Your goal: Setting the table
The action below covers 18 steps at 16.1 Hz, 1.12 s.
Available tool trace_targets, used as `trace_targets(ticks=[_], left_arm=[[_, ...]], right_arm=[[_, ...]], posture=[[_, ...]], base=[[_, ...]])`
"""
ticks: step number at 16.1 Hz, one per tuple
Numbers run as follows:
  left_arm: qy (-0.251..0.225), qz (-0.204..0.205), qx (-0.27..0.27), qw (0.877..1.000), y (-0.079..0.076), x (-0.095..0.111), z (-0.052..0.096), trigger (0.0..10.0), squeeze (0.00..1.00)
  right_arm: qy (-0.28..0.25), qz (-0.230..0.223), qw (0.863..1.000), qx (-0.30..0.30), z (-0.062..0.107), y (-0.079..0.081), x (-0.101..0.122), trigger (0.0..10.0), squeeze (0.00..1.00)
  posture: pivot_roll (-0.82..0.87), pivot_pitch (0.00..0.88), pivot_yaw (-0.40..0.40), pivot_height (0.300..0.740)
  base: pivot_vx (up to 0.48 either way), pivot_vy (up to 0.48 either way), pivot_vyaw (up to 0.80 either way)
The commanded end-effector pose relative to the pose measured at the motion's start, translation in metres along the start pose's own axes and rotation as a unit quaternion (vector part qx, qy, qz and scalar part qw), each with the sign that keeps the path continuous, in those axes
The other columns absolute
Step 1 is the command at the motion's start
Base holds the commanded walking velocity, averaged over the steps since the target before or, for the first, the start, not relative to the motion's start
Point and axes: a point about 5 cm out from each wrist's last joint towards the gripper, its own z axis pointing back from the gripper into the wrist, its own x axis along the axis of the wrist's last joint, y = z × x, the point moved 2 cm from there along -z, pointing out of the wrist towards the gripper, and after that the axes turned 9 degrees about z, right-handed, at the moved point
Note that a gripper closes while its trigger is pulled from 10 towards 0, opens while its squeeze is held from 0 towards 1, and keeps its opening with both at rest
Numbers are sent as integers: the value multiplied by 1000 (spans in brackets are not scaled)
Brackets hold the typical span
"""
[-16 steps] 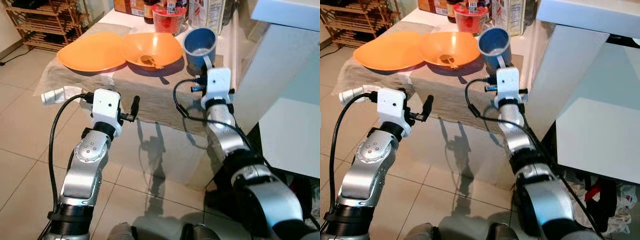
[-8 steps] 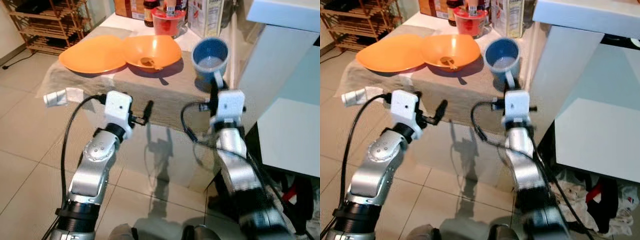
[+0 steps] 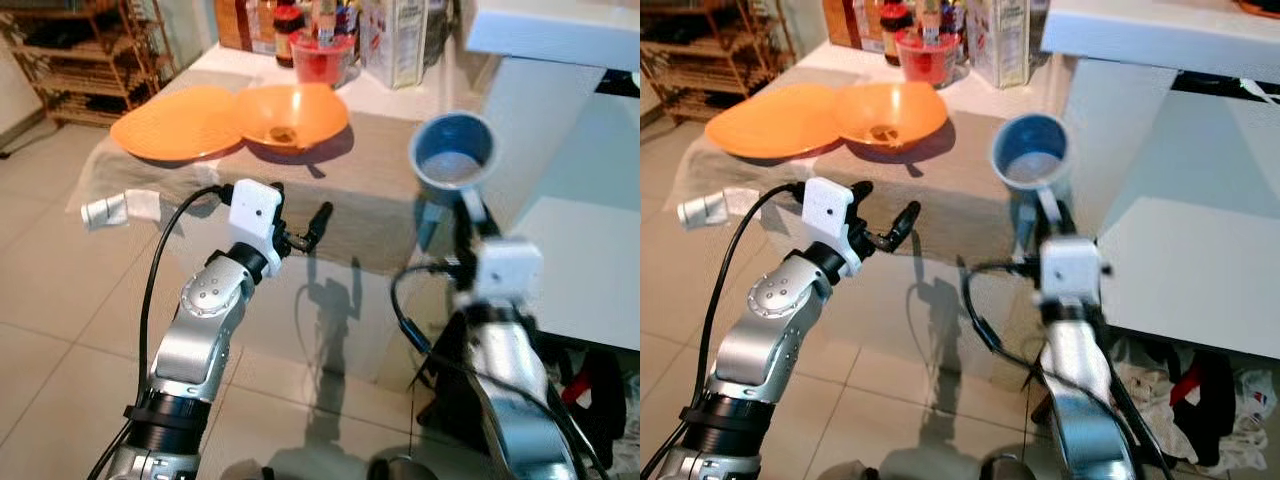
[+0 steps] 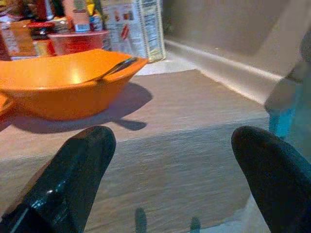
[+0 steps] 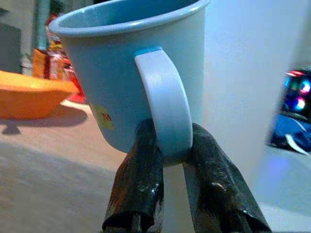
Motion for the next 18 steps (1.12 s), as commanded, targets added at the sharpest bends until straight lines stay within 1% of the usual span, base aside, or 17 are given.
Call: trace_targets(ticks=[1,2,3,5,7,10,13,15,16,18], left_arm=[[-3,3,-11,1000,0,2,0,10000,0],[-6,13,-32,999,-5,3,2,10000,0],[-5,19,-49,999,-10,3,3,10000,0],[-8,21,-67,997,-14,5,4,10000,0],[-10,19,-73,997,-15,6,4,10000,0],[-10,19,-87,996,-18,7,4,10000,0],[-12,17,-96,995,-21,9,2,10000,0],[-10,14,-97,995,-21,9,2,10000,0],[-7,11,-96,995,-21,8,1,10000,0],[-5,8,-92,996,-20,8,-1,10000,0]], right_arm=[[-3,3,1000,3,1,0,6,0,0],[23,-1,1000,8,9,1,-2,0,0],[31,-1,999,9,11,1,-5,0,0],[36,5,999,16,13,1,-7,0,0],[48,7,999,16,14,0,-12,0,0],[64,10,998,18,11,-1,-21,0,0],[65,13,998,18,6,-4,-22,0,0],[68,6,998,19,4,0,-22,0,0],[61,7,998,21,3,2,-20,0,0],[58,11,998,21,1,3,-20,0,0]], posture=[[-30,0,35,727],[-36,3,42,727],[-36,3,42,727],[-39,6,47,727],[-35,7,48,727],[-32,2,44,727],[-29,0,45,727],[-28,2,47,727],[-28,2,47,727],[-27,4,49,727]], base=[[0,0,0],[0,0,0],[0,-244,0],[0,-407,0],[0,-480,0],[0,-480,0],[0,-480,0],[0,-480,-772],[0,-480,-769],[0,-480,0]])
